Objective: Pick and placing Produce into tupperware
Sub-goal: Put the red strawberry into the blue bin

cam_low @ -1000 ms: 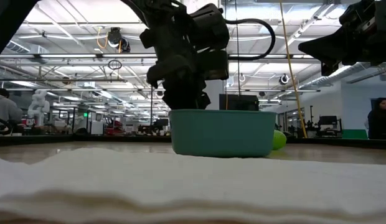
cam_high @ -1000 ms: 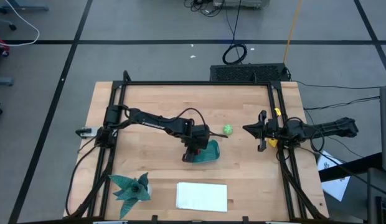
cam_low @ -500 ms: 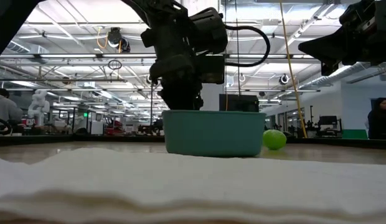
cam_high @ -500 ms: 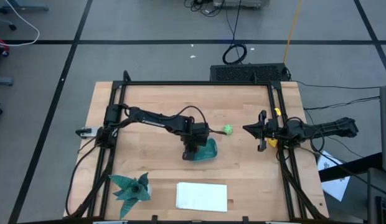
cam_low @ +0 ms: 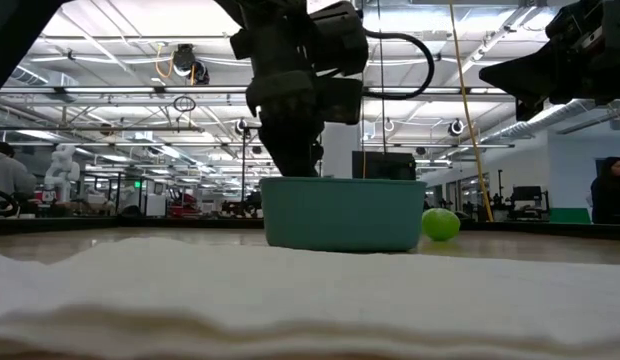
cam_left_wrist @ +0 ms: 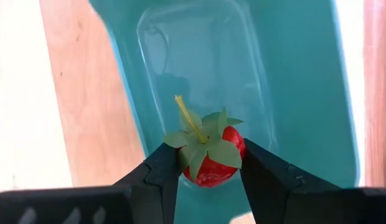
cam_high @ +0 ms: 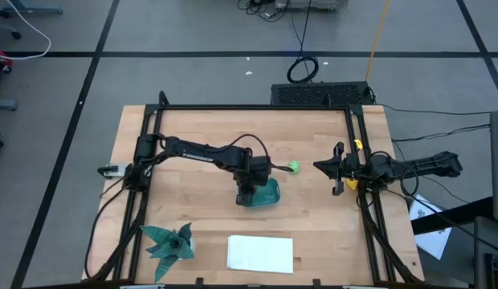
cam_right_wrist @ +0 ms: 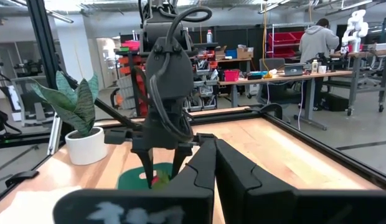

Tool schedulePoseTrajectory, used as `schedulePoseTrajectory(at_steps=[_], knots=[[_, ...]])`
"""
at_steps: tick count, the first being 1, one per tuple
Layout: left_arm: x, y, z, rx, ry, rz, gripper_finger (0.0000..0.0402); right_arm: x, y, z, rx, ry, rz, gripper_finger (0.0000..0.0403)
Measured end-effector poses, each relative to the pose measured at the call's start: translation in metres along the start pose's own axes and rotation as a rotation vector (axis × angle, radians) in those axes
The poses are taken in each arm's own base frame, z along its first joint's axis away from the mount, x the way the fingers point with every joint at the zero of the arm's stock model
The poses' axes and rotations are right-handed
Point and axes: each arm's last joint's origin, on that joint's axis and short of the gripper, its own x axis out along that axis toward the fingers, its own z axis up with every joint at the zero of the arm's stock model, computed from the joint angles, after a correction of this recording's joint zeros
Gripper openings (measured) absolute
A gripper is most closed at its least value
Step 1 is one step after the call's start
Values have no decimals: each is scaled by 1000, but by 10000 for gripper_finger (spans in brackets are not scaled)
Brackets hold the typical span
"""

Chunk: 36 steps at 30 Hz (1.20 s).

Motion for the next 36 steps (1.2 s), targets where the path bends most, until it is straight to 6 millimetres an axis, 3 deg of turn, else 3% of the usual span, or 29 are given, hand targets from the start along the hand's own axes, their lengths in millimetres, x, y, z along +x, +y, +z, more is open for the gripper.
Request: schedulePoseTrajectory(at_steps=[8, 19, 36], knots=[[-5, -3, 5, 6, -10, 17, 141, 0, 0, 1, 2, -6, 1, 0], [31, -3, -1, 51, 94, 24, 141, 0, 0, 0, 1, -3, 1, 0], [33, -2, 0, 96, 89, 65, 154, 0, 0, 0, -6, -3, 1, 0]])
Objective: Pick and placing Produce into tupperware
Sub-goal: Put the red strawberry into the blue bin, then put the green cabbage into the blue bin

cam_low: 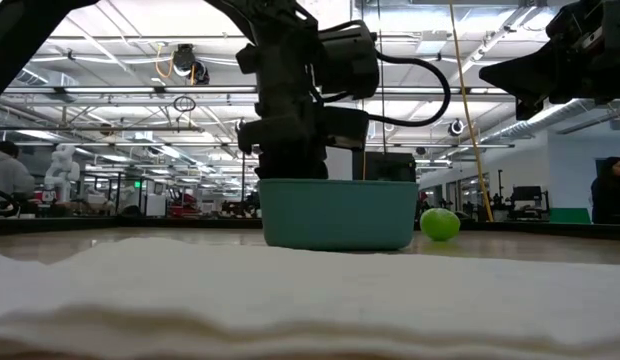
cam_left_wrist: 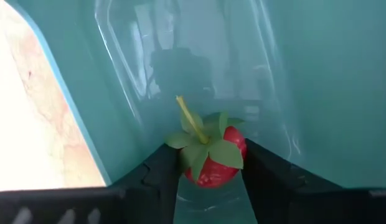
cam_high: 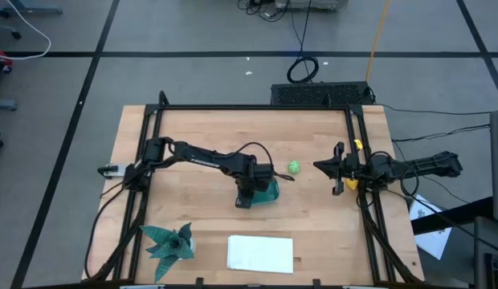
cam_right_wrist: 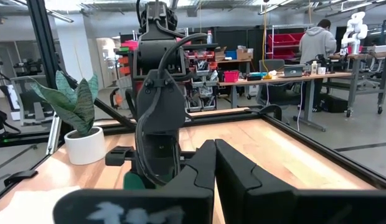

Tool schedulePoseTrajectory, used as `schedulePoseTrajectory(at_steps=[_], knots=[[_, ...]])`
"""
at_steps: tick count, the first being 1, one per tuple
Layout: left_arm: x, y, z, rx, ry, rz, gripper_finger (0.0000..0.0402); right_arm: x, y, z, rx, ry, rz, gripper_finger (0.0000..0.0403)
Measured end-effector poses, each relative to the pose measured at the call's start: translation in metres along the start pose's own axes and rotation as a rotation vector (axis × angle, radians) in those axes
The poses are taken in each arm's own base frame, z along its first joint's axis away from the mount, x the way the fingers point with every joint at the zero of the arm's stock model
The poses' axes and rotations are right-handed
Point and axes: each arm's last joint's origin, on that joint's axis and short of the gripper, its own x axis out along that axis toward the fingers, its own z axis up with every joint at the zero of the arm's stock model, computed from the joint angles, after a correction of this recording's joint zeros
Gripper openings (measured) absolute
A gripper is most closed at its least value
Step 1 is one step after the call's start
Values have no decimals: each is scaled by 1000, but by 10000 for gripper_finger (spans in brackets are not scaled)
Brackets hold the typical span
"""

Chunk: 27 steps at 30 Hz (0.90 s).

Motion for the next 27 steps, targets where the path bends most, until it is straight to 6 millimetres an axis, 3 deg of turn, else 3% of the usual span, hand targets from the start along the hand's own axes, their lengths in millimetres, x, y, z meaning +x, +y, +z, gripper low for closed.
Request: schedulePoseTrajectory(at_steps=[10, 18, 27], knots=[[1, 0, 0, 1, 0, -2, 239, 0, 0, 0, 0, 0, 0, 0], [-2, 0, 1, 0, 3, -2, 245, 0, 0, 0, 0, 0, 0, 0], [-26, 0, 18, 27, -39, 33, 246, 0, 0, 0, 10, 0, 0, 0]])
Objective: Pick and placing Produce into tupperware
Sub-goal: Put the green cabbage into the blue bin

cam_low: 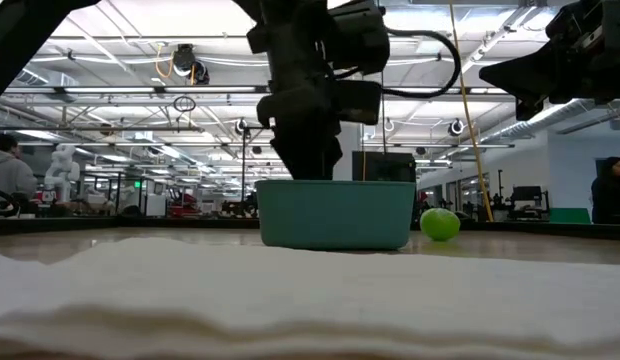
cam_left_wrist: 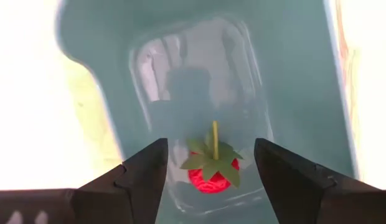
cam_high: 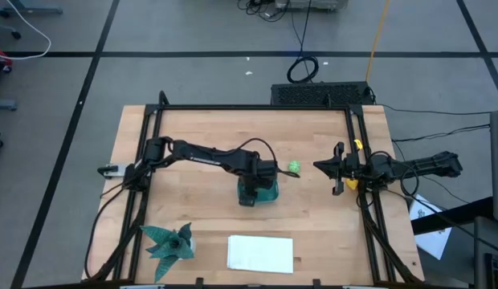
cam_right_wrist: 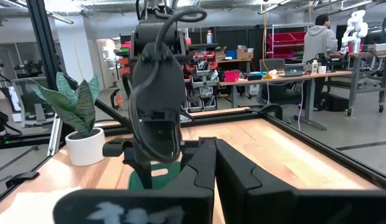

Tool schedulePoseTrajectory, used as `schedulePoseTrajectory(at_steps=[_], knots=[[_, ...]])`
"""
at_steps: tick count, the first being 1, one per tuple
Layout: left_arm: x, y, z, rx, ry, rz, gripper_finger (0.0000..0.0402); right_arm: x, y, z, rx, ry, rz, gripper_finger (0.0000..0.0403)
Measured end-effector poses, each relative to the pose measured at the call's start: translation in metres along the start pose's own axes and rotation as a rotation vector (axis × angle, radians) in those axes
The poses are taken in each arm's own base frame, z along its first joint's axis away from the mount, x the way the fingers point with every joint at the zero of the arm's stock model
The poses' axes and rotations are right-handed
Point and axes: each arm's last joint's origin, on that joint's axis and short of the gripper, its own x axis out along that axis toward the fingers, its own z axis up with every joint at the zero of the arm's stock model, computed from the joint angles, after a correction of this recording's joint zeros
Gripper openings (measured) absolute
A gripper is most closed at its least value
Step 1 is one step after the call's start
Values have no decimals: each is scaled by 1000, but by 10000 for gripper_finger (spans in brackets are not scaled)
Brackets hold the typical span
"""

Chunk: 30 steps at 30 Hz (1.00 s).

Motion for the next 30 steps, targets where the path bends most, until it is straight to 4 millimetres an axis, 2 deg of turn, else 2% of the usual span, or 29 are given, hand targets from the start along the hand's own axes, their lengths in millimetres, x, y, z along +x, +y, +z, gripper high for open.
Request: schedulePoseTrajectory(at_steps=[5, 11, 14, 30], knots=[[-11, 1, 3, 12, 23, 48, 246, 0, 0, 0, 1, 0, 0, 0], [-12, -1, 4, 36, 29, 74, 245, 0, 0, 0, 1, 0, 0, 0], [-12, -2, 3, 47, 40, 76, 230, 0, 0, 0, 1, 0, 0, 0], [-13, -2, 0, 74, 75, 71, 21, 0, 0, 0, -2, 0, 0, 0]])
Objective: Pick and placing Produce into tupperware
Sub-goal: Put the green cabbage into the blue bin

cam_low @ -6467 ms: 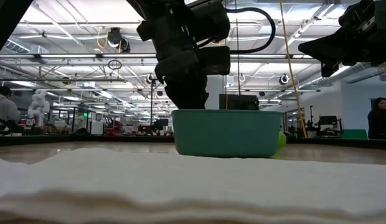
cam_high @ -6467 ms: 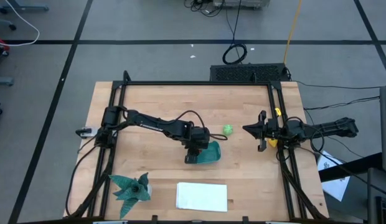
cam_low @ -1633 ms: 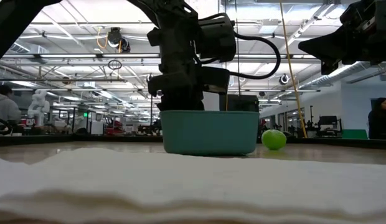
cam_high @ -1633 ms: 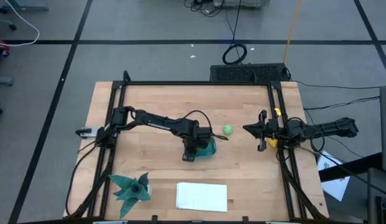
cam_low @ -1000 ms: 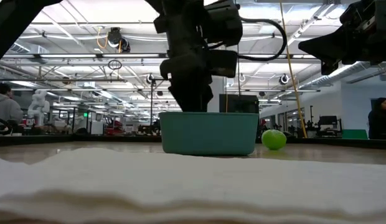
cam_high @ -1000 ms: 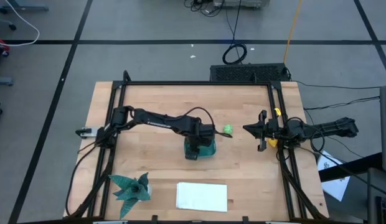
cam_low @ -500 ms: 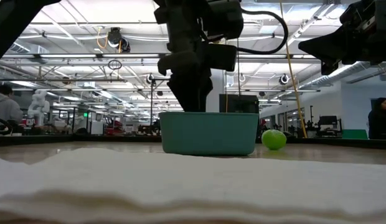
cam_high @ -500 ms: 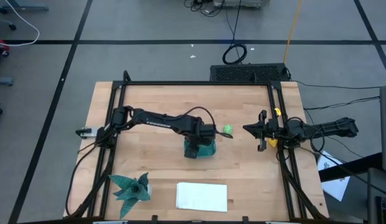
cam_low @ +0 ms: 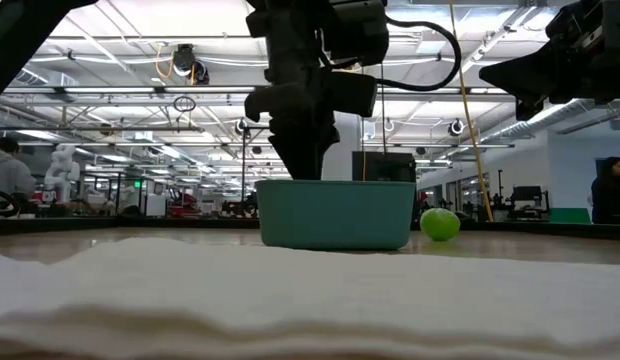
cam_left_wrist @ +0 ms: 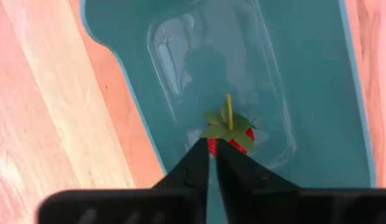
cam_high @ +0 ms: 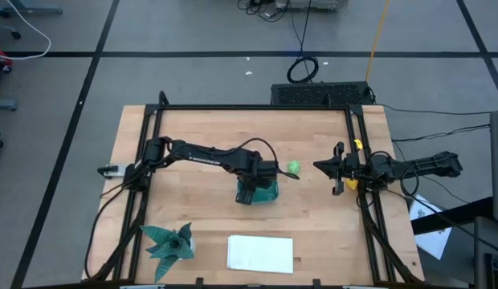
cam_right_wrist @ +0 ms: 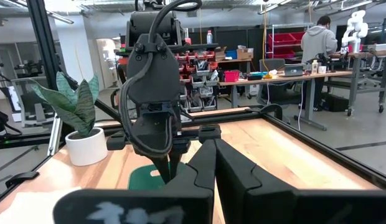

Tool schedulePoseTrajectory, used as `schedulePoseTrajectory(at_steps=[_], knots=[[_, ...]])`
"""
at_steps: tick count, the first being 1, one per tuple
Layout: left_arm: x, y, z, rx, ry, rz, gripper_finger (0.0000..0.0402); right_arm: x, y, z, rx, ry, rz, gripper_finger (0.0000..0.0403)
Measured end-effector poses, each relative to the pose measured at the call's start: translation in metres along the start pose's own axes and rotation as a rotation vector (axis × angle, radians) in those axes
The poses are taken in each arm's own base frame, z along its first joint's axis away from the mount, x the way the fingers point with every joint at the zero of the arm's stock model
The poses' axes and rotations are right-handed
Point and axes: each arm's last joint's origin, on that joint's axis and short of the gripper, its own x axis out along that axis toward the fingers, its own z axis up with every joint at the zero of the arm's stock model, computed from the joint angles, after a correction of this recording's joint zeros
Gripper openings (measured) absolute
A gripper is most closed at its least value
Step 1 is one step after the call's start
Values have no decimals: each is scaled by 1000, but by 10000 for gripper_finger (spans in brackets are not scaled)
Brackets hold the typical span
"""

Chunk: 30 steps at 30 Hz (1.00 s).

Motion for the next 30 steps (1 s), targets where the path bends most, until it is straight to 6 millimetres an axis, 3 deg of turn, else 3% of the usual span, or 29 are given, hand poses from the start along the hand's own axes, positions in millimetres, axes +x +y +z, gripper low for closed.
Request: schedulePoseTrajectory(at_steps=[3, 11, 19, 30], knots=[[0, 0, 0, 6, 0, 0, 5, 0, 0, 0, 0, 0, 0, 0], [-7, 1, -1, 12, 19, 105, 14, 0, 0, 0, 0, 0, 0, 0], [-66, -1, -6, 6, -126, 147, 11, 0, 0, 0, 3, -3, 0, 0], [-150, -8, -28, -5, -347, 192, 3, 0, 0, 0, 4, -3, 0, 0]])
